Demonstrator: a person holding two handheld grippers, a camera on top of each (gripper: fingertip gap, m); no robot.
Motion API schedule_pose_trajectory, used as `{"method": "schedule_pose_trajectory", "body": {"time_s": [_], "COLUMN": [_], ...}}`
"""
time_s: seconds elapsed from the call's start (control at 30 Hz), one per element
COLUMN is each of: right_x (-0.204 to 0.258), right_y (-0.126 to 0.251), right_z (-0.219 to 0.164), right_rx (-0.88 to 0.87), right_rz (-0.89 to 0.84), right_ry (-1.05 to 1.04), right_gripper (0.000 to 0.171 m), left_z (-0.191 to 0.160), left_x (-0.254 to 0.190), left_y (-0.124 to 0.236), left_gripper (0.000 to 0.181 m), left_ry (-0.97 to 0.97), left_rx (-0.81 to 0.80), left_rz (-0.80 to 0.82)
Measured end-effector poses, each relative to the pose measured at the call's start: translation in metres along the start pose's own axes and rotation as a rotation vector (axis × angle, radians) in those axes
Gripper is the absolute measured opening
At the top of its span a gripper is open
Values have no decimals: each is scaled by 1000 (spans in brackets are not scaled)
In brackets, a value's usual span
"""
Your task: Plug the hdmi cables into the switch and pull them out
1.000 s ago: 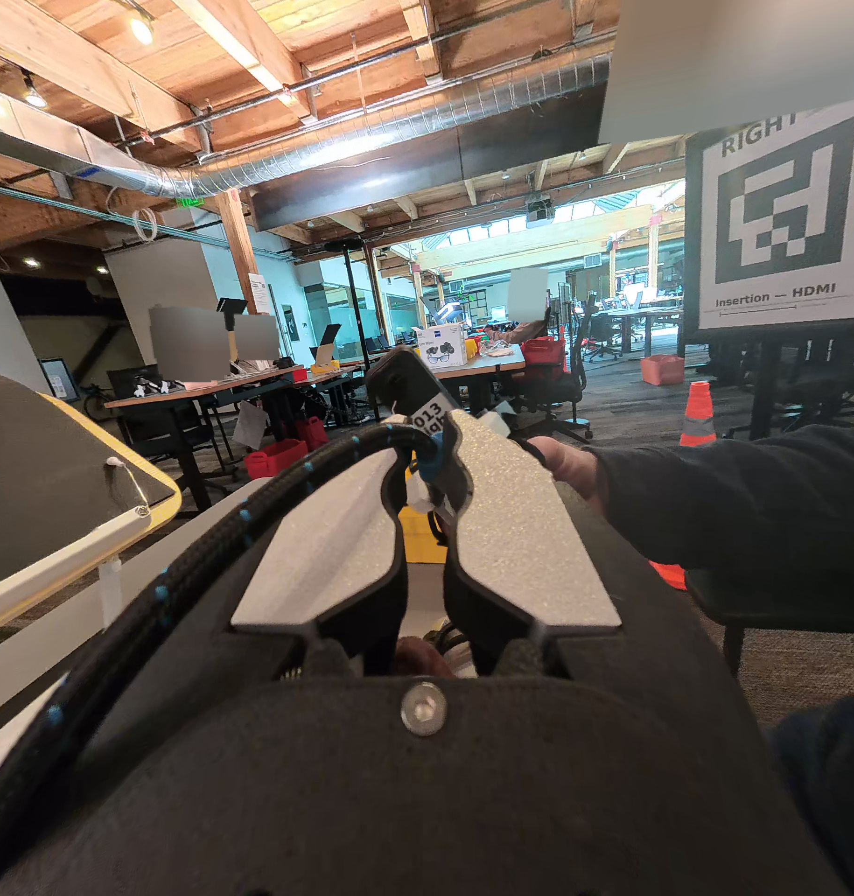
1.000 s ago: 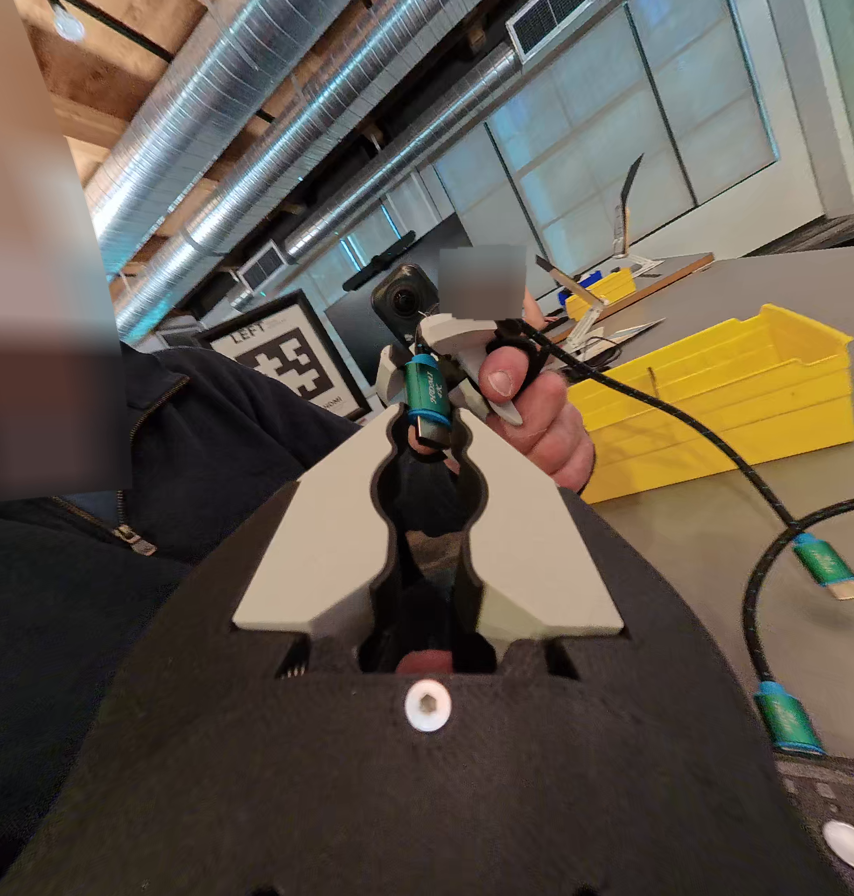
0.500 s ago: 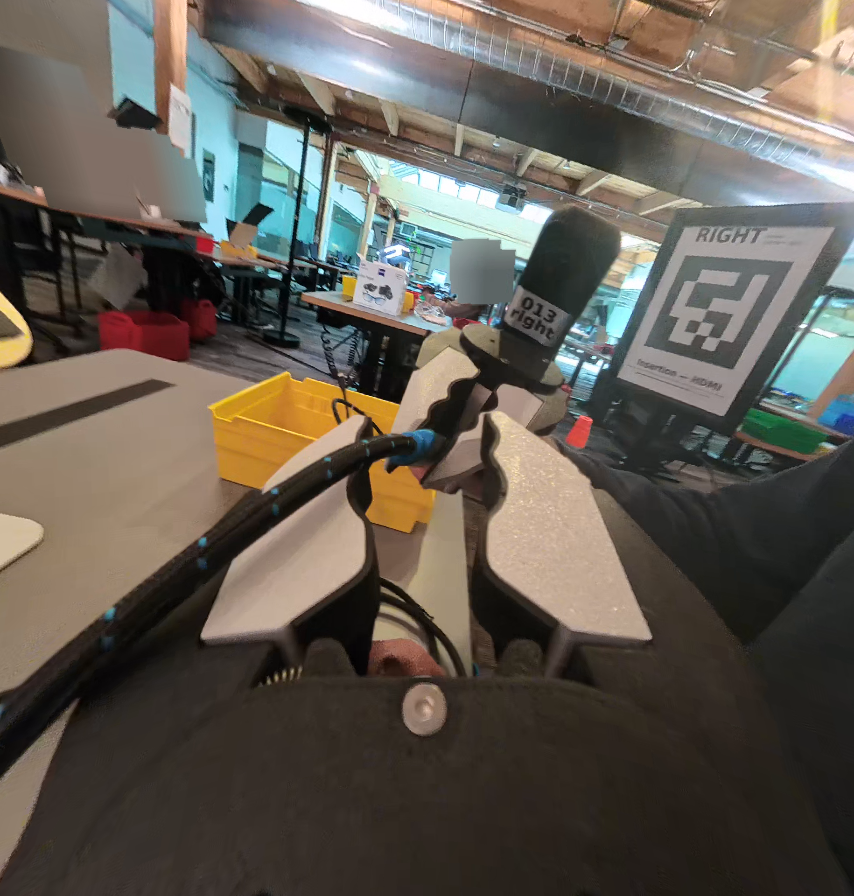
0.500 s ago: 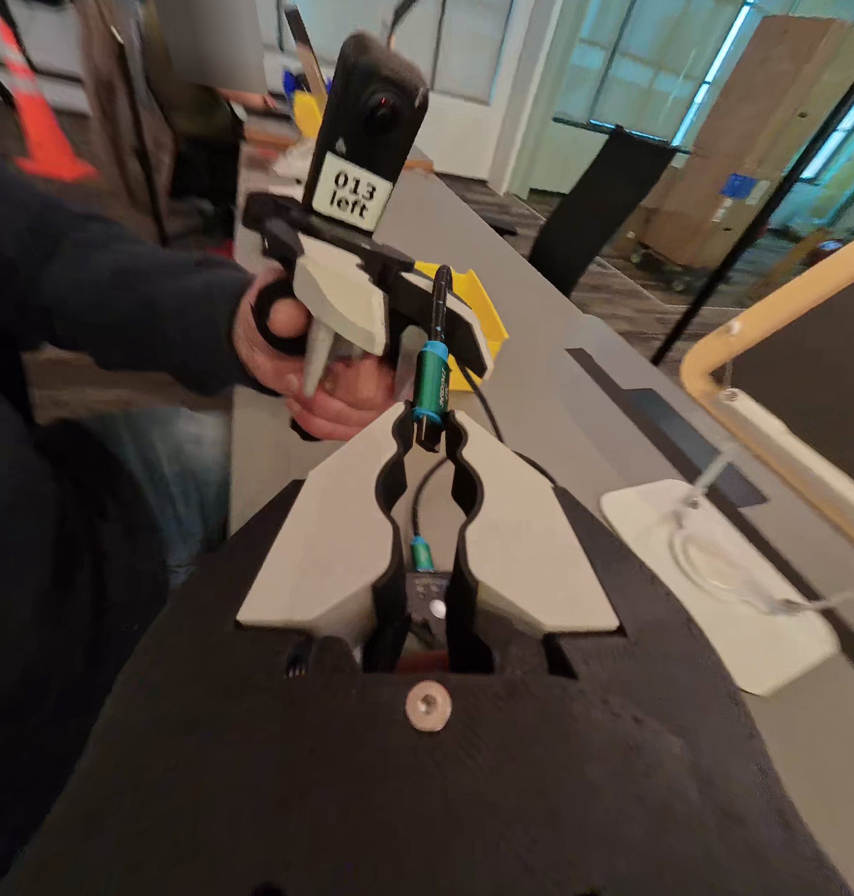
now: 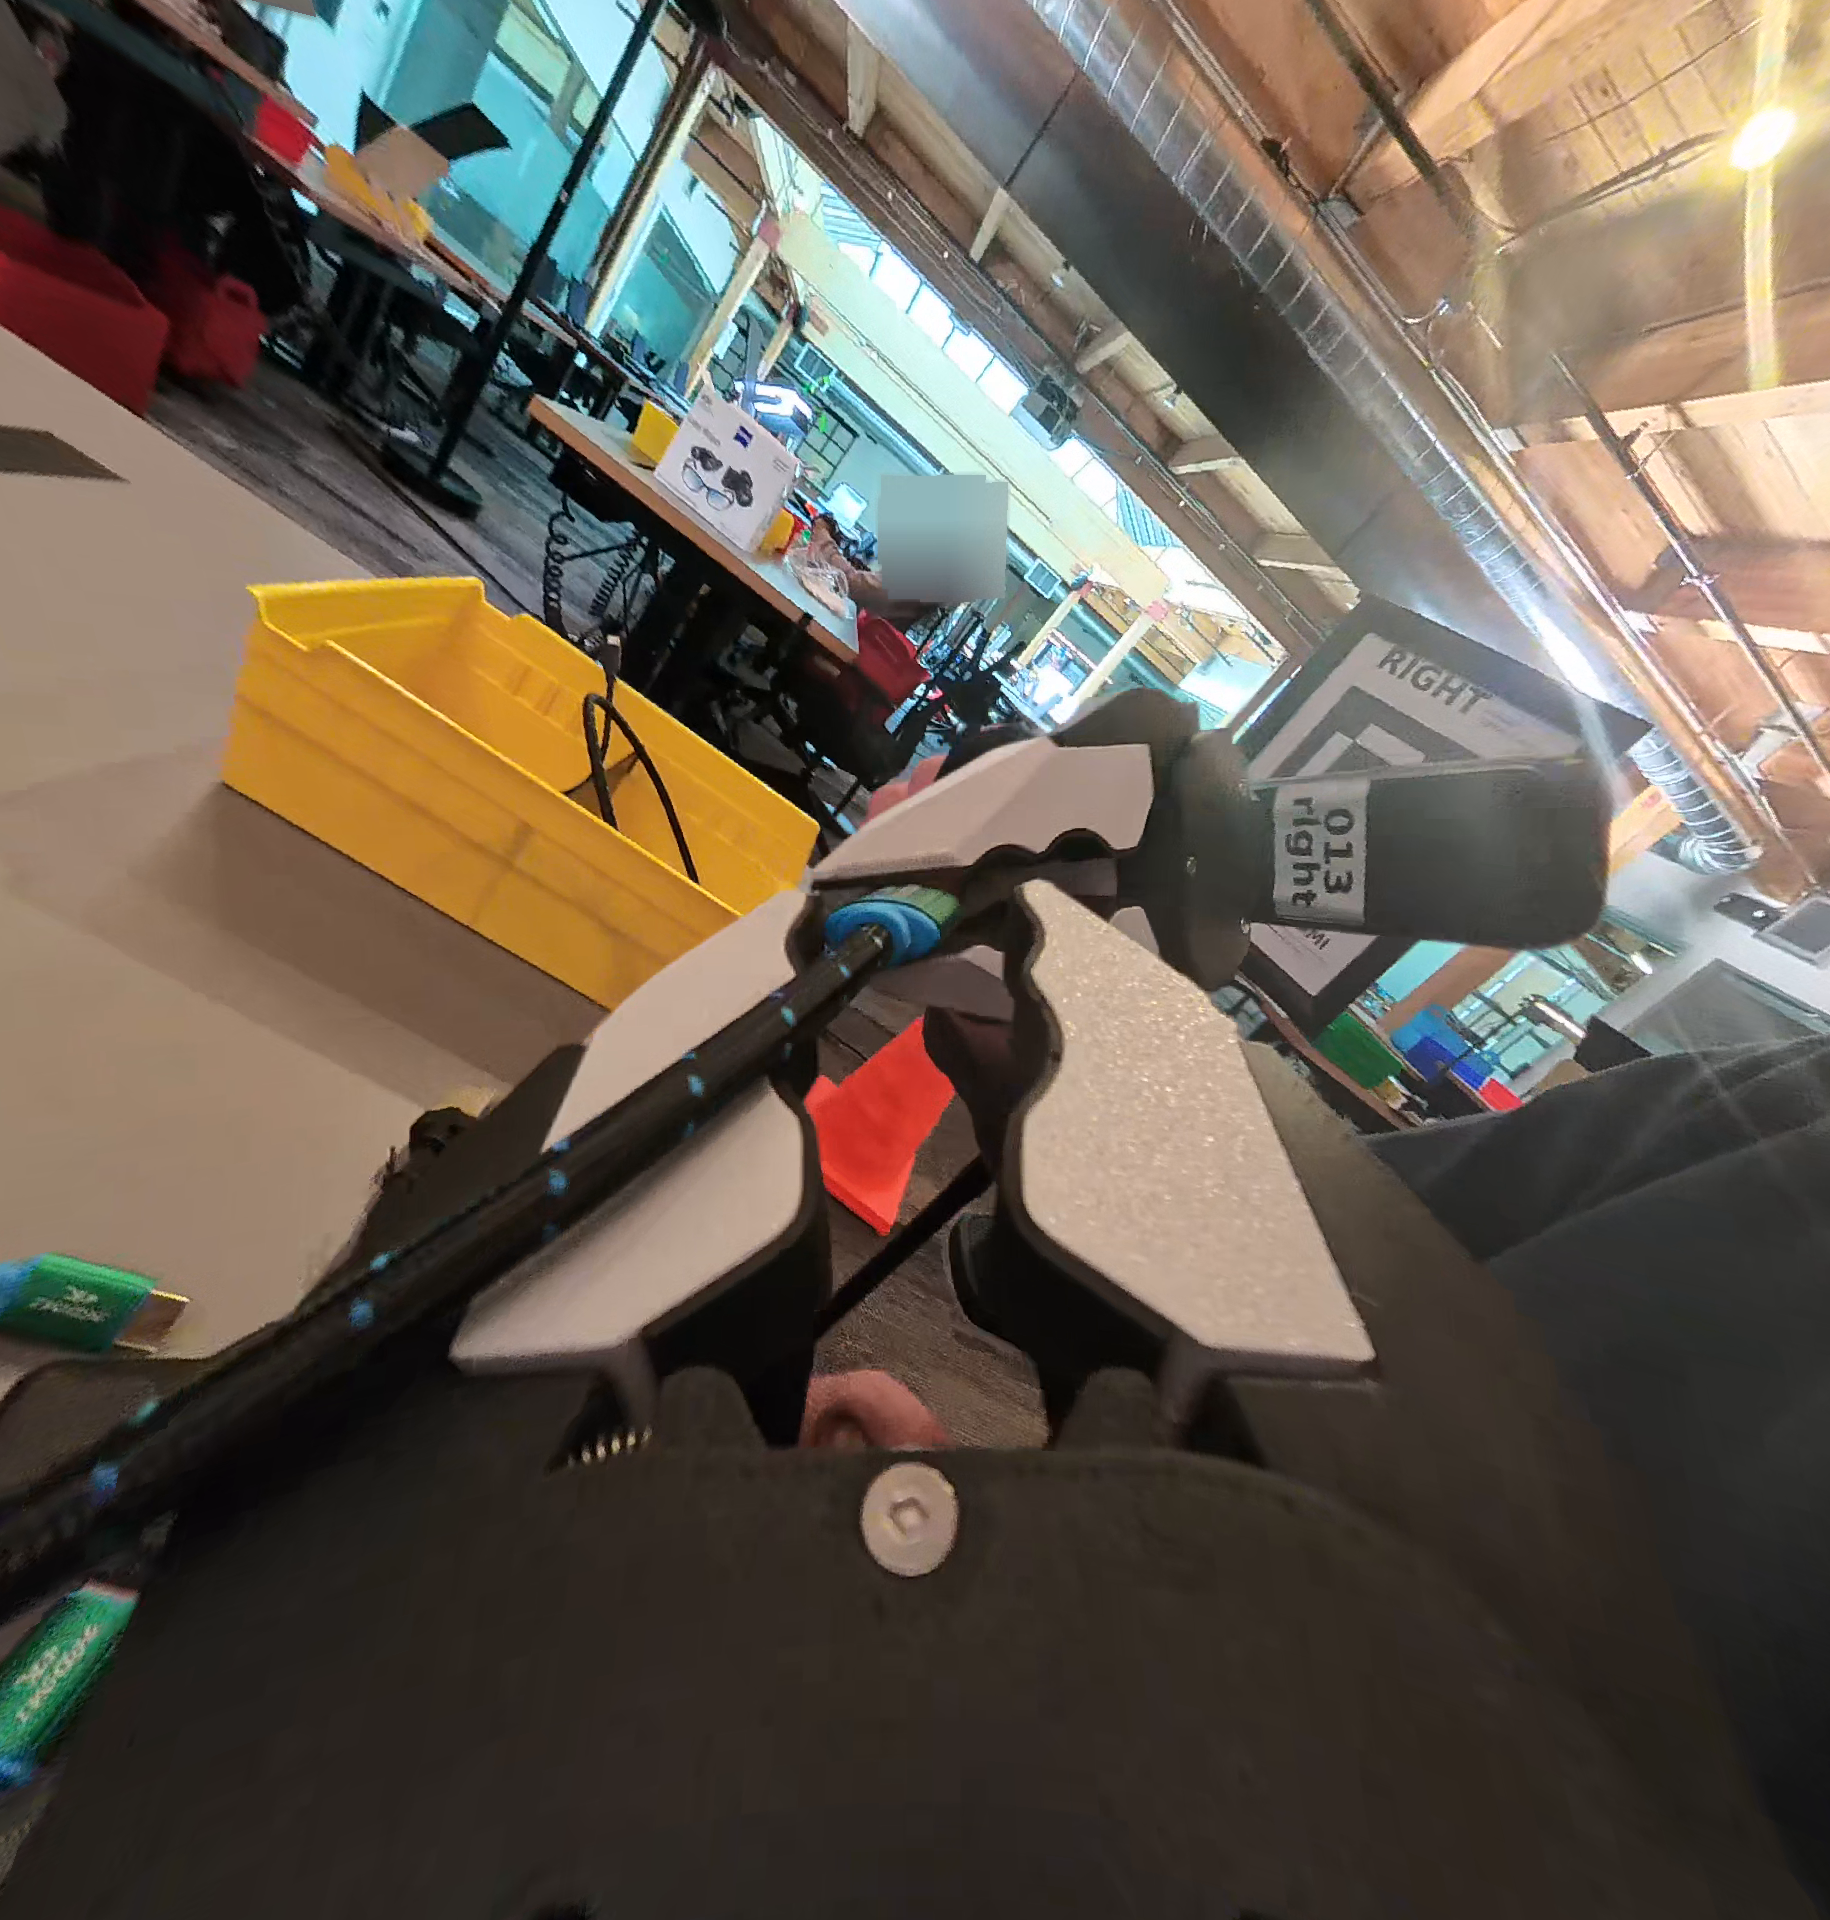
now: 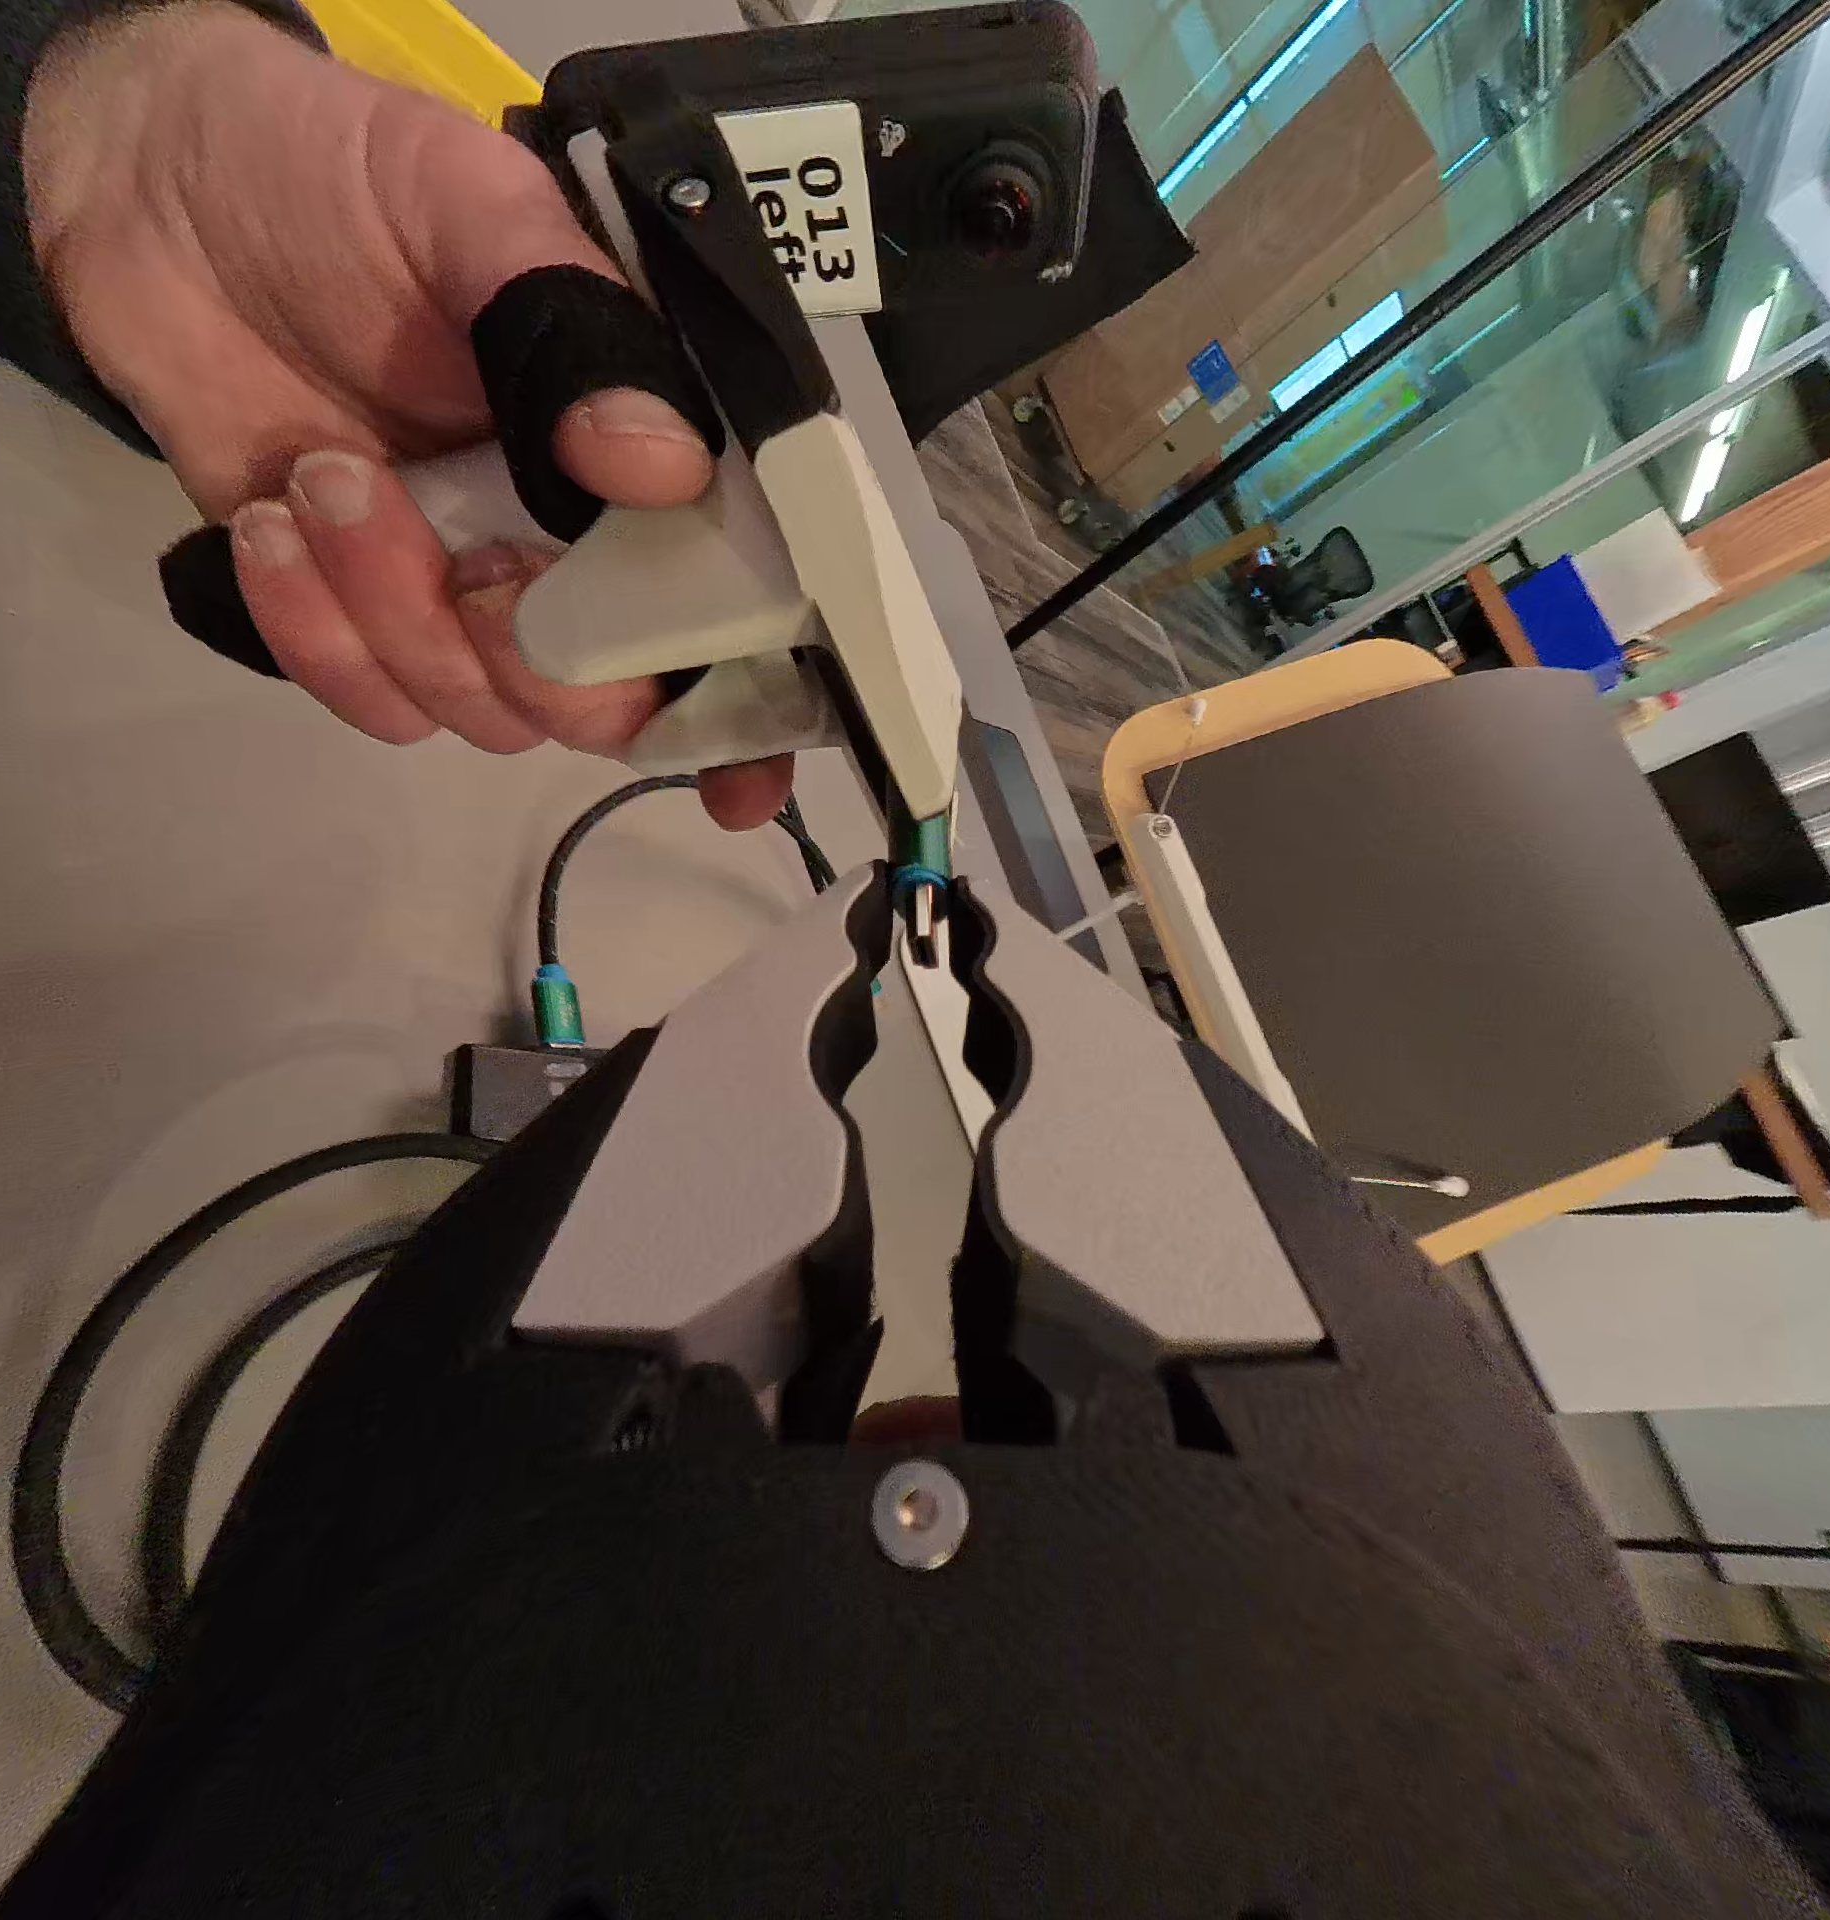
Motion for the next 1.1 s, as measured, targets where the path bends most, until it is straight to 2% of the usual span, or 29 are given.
{"method": "schedule_pose_trajectory", "body": {"time_s": [0.13,0.23,0.53,0.87,1.1], "right_x": [2,2,-2,-2,-4], "right_y": [0,0,5,7,7], "right_z": [3,5,9,10,5], "right_rx": [38,46,-54,-89,-135], "right_rz": [-58,-72,-23,-15,30], "right_ry": [112,152,31,16,-74], "right_gripper": [9,9,9,9,13], "left_z": [-2,-2,0,-1,-2], "left_x": [3,4,-4,-6,-7], "left_y": [0,1,0,0,0], "left_gripper": [24,26,27,24,22], "left_ry": [45,61,-64,-49,-195], "left_rx": [9,12,-47,-134,-133], "left_rz": [0,-23,-39,-80,-19]}}
Point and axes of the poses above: each gripper's, where its closed fingertips meet, y back along the fingers, z out of its top, x = y × z across the jaws, the point moved 5 cm from there along y, back along the fingers
